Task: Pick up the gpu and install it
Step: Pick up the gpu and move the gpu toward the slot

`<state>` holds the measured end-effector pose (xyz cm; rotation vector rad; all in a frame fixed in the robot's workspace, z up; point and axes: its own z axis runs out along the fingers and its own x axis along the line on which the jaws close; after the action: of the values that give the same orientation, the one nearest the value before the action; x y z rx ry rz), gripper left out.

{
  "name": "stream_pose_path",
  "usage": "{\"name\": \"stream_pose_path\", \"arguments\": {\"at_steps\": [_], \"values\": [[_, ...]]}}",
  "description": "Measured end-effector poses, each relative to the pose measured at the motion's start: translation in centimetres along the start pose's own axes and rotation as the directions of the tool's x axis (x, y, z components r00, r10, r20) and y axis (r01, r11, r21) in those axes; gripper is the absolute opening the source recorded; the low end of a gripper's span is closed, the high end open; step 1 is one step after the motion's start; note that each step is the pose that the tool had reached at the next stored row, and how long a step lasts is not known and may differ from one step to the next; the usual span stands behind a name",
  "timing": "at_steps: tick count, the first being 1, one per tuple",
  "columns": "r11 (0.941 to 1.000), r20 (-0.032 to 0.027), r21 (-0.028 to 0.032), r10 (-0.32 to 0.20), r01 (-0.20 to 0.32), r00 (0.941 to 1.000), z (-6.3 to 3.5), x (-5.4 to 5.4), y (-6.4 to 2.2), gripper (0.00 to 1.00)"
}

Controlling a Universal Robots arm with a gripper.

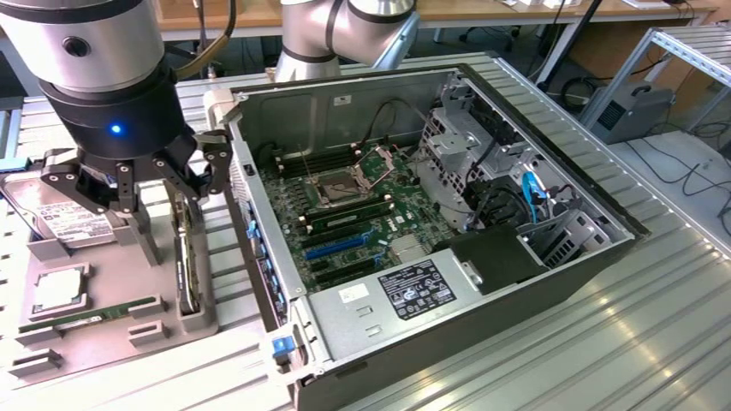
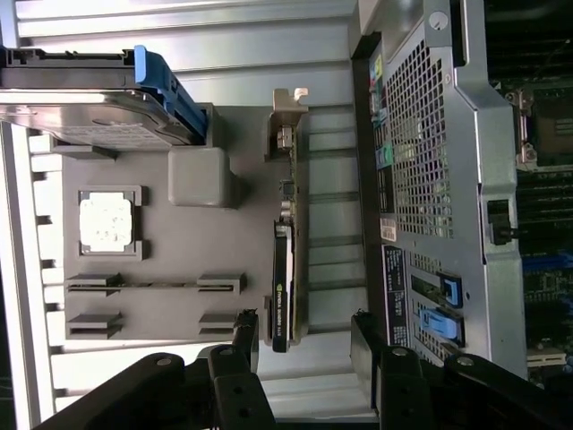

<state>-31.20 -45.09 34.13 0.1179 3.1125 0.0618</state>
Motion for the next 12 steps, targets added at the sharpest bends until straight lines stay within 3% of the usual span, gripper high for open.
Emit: {"name": "stream_pose_path", "arguments": {"at_steps": [12], "values": [[1.0000, 0.0000, 0.0000, 0.000, 0.000, 1.0000, 0.71, 0.02, -0.03, 0.54]]}}
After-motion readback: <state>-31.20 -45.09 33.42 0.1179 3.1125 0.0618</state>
